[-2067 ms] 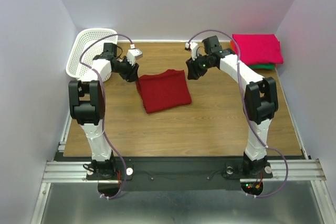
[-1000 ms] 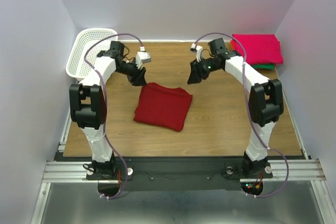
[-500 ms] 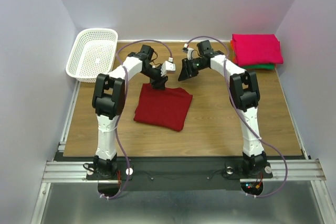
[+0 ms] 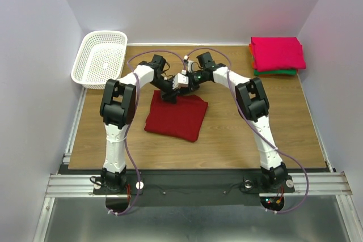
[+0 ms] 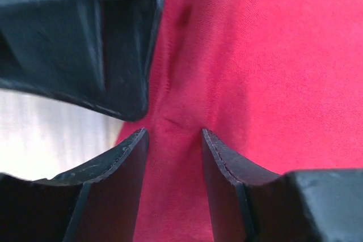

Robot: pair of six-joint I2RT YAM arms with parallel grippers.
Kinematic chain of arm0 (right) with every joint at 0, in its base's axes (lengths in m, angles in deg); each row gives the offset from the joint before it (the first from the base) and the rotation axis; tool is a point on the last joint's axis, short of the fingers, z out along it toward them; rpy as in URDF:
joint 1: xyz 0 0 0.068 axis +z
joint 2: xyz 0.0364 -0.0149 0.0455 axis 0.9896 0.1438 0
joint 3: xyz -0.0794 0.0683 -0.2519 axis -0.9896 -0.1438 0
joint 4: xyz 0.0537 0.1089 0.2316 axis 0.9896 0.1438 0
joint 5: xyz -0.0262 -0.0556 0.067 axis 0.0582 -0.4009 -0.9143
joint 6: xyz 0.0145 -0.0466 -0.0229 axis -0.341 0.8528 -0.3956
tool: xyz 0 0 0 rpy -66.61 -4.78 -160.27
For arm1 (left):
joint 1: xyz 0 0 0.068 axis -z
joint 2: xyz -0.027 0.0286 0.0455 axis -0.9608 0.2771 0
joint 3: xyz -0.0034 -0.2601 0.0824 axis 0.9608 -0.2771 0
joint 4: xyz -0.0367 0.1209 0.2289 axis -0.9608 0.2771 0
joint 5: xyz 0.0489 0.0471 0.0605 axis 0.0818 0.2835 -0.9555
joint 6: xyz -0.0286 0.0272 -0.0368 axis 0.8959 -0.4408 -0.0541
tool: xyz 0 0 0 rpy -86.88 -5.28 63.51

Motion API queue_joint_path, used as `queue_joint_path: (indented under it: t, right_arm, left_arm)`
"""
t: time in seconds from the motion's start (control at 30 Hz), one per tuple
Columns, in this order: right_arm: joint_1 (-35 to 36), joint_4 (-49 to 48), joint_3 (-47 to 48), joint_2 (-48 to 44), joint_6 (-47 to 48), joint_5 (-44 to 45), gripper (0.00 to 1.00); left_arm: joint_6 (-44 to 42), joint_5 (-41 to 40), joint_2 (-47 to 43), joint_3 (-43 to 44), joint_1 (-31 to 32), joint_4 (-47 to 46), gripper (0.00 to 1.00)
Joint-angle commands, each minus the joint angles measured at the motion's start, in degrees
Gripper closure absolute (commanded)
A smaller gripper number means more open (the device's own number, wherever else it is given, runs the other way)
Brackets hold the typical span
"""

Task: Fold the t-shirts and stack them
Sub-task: Fold the tshirt

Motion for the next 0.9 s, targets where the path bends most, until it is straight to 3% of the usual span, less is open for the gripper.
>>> queue_joint_path:
  t: [0.0,0.17,0.3,0.37,0.53,0.87]
  right_arm:
    - [1.1,-3.5,1.5,2.3,-1.9,-2.4,0.69]
    - [1.9,-3.7,-0.8,3.3,-1.3,-1.8,0.72]
    - [1.9,-3.7,-2.8,3.2,-0.4,-0.4,0.73]
    - [1.9,-3.7,-4.0,2.9,0.2,-0.2,0.73]
    - [1.9,-3.7,-5.7,2.4,1.5,0.6,0.73]
    - [1.9,-3.7,-7.3,1.9,3.2,1.8,0.74]
  left_arm:
    - [-1.6,1.3,-5.5,-1.5,0.3,2.1,0.46]
    - [-1.9,0.2,-5.4,-1.8,0.2,2.4,0.5]
    - [-1.6,-0.6,-6.2,-2.0,-0.2,1.9,0.72]
    - [-2.0,-1.0,-7.5,-2.0,-0.5,2.1,0.76]
    - [-2.9,-1.6,-10.0,-3.6,-1.2,2.3,1.0]
    - [-3.3,-1.4,-9.0,-1.3,-5.5,4.9,1.0]
